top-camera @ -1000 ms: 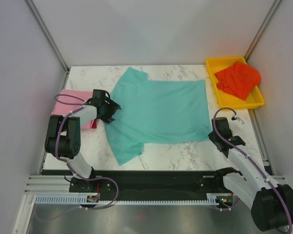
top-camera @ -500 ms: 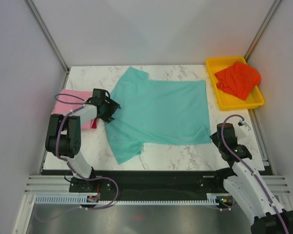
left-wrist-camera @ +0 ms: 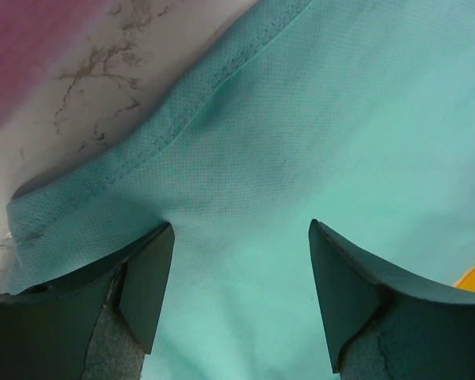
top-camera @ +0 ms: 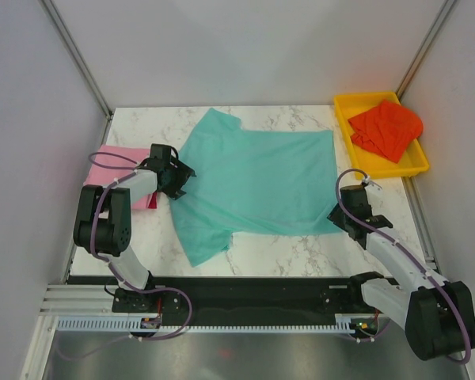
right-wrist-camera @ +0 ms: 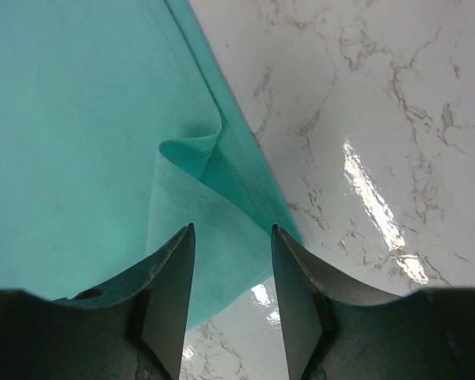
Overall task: Fold and stack the t-shirts
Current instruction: Flatten the tshirt out
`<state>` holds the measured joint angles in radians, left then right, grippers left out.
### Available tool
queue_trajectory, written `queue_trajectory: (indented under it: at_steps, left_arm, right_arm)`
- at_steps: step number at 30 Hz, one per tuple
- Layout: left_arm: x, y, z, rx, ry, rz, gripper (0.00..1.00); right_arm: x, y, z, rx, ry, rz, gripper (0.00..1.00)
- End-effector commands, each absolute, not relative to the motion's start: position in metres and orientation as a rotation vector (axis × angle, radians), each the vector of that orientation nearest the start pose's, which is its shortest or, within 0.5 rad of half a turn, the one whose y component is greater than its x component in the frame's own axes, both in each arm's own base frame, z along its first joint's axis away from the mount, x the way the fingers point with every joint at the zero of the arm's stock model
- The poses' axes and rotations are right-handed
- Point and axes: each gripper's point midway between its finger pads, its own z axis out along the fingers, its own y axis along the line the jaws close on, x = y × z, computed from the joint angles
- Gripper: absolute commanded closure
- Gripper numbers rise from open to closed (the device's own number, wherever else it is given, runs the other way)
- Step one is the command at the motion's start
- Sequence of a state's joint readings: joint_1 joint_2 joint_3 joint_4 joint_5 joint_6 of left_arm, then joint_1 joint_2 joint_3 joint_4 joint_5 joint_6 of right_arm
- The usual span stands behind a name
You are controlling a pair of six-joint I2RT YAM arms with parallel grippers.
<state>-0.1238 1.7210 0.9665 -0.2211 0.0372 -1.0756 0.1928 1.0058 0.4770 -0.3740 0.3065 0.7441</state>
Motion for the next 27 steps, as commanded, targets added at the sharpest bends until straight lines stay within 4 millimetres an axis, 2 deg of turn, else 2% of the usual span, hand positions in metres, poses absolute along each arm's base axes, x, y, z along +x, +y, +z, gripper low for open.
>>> queue_trajectory:
  at_steps: [1,8,9,10,11,13,16,21,22,23,25,26,27]
  left_arm:
    - [0.381,-0.084,0.021,-1.212,2.379,-0.419,0.23]
    - [0.381,-0.085,0.023,-1.208,2.374,-0.423,0.23]
    - [0.382,-0.085,0.023,-1.207,2.373,-0.424,0.23]
    - [0.381,-0.084,0.022,-1.209,2.376,-0.422,0.23]
    - [0.381,-0.085,0.023,-1.208,2.374,-0.423,0.23]
    - [0.381,-0.085,0.023,-1.208,2.376,-0.424,0.23]
    - [0.382,-0.085,0.025,-1.205,2.372,-0.429,0.23]
    - [0.381,-0.085,0.024,-1.206,2.376,-0.424,0.23]
    - [0.381,-0.085,0.024,-1.205,2.375,-0.427,0.23]
    - [0.381,-0.085,0.025,-1.204,2.373,-0.429,0.23]
    - [0.381,-0.085,0.024,-1.202,2.375,-0.427,0.23]
    - [0.381,-0.085,0.024,-1.203,2.376,-0.426,0.23]
    - [0.381,-0.085,0.024,-1.202,2.375,-0.427,0.23]
  right_arm:
    - [0.268,0.028,0.059,0.721,2.265,0.08,0.48]
    - [0.265,0.033,0.044,0.745,2.307,0.093,0.49]
    - [0.264,0.032,0.042,0.75,2.311,0.089,0.53]
    - [0.262,0.032,0.041,0.755,2.308,0.093,0.66]
    - [0.262,0.032,0.042,0.762,2.302,0.099,0.73]
    - [0.259,0.032,0.04,0.77,2.301,0.102,0.78]
    - [0.253,0.034,0.041,0.78,2.312,0.117,0.99]
    - [0.245,0.033,0.047,0.797,2.289,0.135,1.0]
    - [0.244,0.033,0.051,0.795,2.278,0.143,0.93]
    - [0.245,0.032,0.052,0.796,2.273,0.14,0.81]
    - [0.245,0.03,0.052,0.8,2.271,0.122,0.46]
    - [0.245,0.029,0.052,0.803,2.272,0.113,0.4]
    - [0.247,0.027,0.053,0.811,2.266,0.103,0.39]
